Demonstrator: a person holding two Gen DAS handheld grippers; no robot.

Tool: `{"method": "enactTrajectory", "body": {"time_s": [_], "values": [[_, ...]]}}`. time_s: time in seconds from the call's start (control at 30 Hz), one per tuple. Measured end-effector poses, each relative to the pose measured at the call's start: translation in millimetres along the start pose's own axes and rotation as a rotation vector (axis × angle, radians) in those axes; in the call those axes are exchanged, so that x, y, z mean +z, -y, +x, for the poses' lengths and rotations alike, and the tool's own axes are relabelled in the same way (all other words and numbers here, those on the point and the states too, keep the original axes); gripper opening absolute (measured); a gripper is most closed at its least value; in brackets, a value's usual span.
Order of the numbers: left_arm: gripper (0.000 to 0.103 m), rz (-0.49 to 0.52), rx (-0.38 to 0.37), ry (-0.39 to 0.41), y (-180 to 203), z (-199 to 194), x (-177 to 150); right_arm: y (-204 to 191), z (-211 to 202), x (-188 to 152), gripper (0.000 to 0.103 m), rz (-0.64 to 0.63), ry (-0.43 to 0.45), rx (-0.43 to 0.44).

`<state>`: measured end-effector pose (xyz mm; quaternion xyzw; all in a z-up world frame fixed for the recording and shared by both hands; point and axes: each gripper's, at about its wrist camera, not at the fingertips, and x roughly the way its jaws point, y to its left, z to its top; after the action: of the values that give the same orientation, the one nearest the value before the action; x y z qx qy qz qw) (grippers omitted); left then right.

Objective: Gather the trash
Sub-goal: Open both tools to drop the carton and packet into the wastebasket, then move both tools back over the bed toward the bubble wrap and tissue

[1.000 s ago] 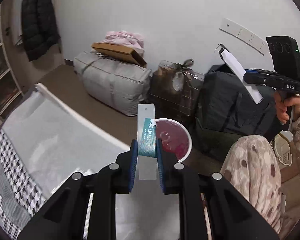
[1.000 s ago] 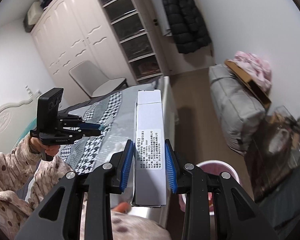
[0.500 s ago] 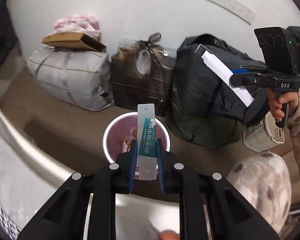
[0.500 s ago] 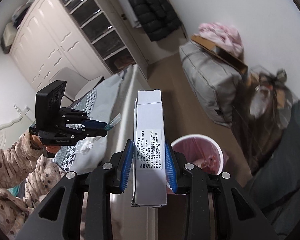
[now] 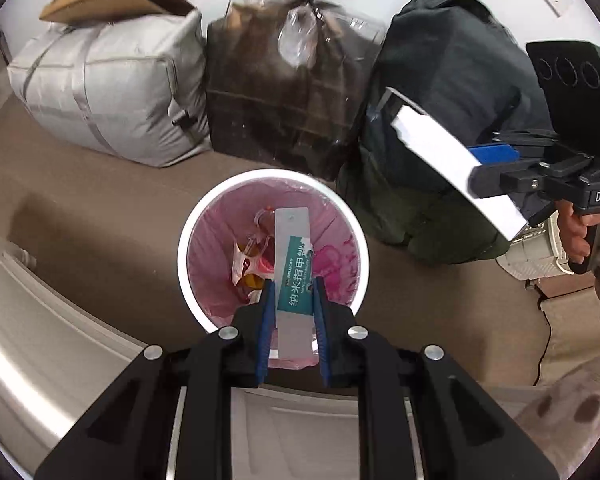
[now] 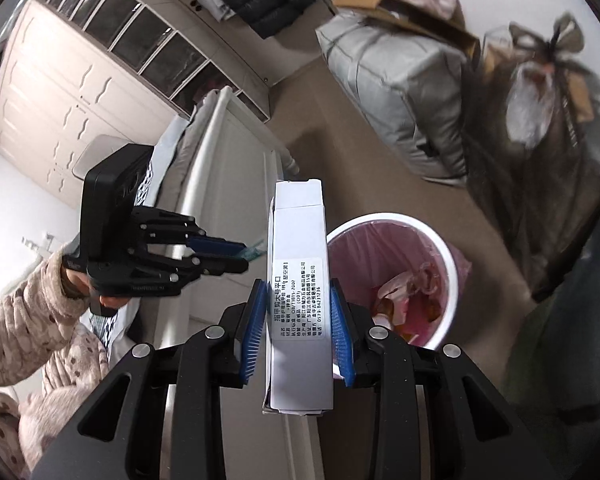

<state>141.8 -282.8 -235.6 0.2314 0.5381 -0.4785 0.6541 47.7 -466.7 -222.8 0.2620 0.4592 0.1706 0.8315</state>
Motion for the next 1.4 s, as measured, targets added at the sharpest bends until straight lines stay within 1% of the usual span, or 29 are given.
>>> {"method": "enactTrajectory", "body": {"time_s": [0.1,0.2,0.23,0.27,0.3,0.33,0.37,0.4,0.43,0.47,0.53,0.6,0.77,0.87,0.97,1.07,1.4], "values": [[0.018,-0.007,-0.006,-0.015,-5.6,13.3,2.0,11.5,21.7,5.6,0.03,0.019,-0.022,0.009],[0.019,-0.021,-0.015,-0.039,-11.8,27.1,2.8,20.9,39.8,9.7,0.033,0.056,-0.034,0.019],[0.019,-0.022,-0.02,-0.052,-12.9,30.3,2.0,23.1,43.1,10.2,0.052,0.071,-0.039,0.022],[0.02,-0.022,-0.021,-0.071,-13.3,34.9,2.3,24.2,46.4,10.8,0.073,0.086,-0.039,0.014],[0.029,-0.018,-0.018,-0.093,-12.8,38.9,1.7,24.1,47.6,12.0,0.077,0.086,-0.036,0.006],[0.057,-0.009,-0.008,-0.111,-11.1,41.1,0.8,23.3,48.8,13.0,0.079,0.084,-0.032,-0.009],[0.075,0.0,0.01,-0.12,-9.3,41.7,-0.1,23.0,48.8,13.7,0.086,0.091,-0.03,-0.029],[0.098,0.009,0.05,-0.121,-6.6,40.5,-0.9,24.1,48.0,14.6,0.09,0.101,-0.025,-0.05],[0.098,0.018,0.089,-0.104,-4.2,36.3,-1.7,24.6,45.5,15.0,0.095,0.12,-0.013,-0.085],[0.098,0.028,0.103,-0.093,-1.9,32.4,-2.2,24.4,43.0,14.6,0.096,0.134,-0.008,-0.107],[0.098,0.038,0.112,-0.086,2.3,23.0,-4.0,24.3,36.8,13.7,0.096,0.168,-0.013,-0.117],[0.098,0.035,0.109,-0.07,6.4,11.3,-6.1,19.7,28.5,12.1,0.096,0.174,0.007,-0.127],[0.098,0.036,0.144,-0.023,17.0,-15.2,-9.4,-4.8,1.5,9.6,0.096,0.153,0.048,-0.124],[0.098,0.027,0.145,0.014,24.9,-37.3,-14.6,-22.6,-13.9,10.8,0.096,0.121,0.066,-0.125],[0.098,0.032,0.163,0.051,33.4,-60.1,-21.3,-41.1,-28.6,10.7,0.096,0.093,0.081,-0.124],[0.098,0.031,0.194,0.088,40.0,-82.8,-31.0,-60.4,-42.0,11.6,0.096,0.066,0.095,-0.124],[0.098,-0.021,0.227,0.186,48.8,-142.5,-70.1,-117.1,-75.2,13.0,0.096,-0.008,0.139,-0.126]]}}
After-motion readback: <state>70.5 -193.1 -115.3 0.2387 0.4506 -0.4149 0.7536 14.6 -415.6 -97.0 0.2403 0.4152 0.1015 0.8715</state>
